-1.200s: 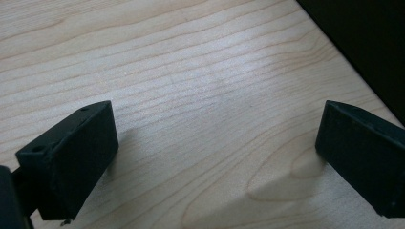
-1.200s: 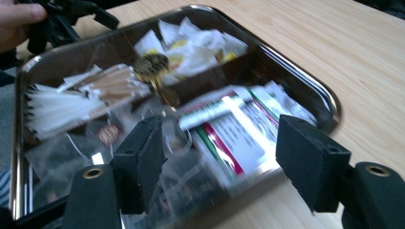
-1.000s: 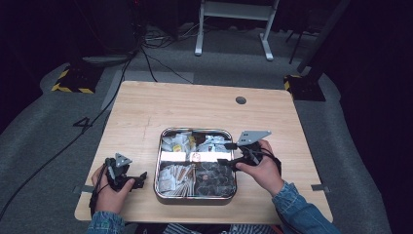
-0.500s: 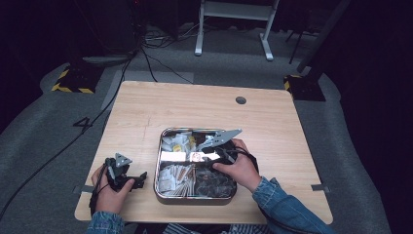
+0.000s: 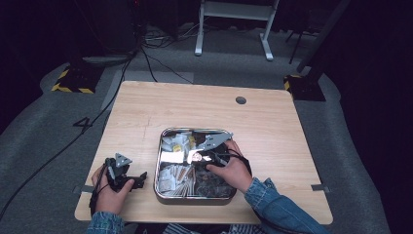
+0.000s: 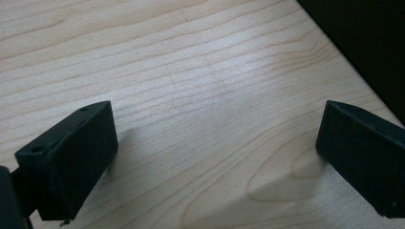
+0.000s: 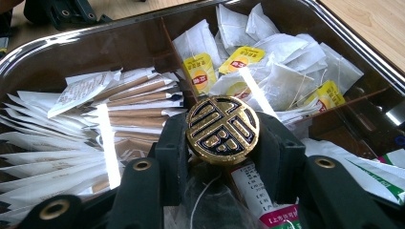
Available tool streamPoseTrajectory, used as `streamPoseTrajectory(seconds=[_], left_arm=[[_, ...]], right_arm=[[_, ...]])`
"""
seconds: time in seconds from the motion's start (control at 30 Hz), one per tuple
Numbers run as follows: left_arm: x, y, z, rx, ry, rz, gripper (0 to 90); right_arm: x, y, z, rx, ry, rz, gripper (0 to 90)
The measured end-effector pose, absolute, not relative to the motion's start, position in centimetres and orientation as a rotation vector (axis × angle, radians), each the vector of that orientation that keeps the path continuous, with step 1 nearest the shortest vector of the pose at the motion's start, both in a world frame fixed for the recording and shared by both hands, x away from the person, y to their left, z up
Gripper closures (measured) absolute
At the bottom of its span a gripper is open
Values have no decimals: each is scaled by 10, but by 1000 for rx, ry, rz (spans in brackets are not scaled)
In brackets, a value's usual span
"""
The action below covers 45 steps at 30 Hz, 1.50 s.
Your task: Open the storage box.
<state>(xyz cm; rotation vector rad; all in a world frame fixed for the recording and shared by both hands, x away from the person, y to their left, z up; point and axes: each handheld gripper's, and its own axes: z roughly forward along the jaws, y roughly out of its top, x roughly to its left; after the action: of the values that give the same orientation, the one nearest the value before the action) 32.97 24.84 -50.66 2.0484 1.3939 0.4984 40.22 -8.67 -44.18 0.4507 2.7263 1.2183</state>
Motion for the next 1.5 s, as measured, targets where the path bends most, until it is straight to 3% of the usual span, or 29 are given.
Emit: streamPoseTrajectory(seconds=[0.83, 1.5], left_arm=[[330, 248, -507, 2048, 1395, 498, 7], [330, 248, -507, 2048, 1395, 498, 7]], right_arm=[[399, -86, -437, 498, 2700, 1233, 584], [405, -114, -375, 489, 2568, 1383, 584]])
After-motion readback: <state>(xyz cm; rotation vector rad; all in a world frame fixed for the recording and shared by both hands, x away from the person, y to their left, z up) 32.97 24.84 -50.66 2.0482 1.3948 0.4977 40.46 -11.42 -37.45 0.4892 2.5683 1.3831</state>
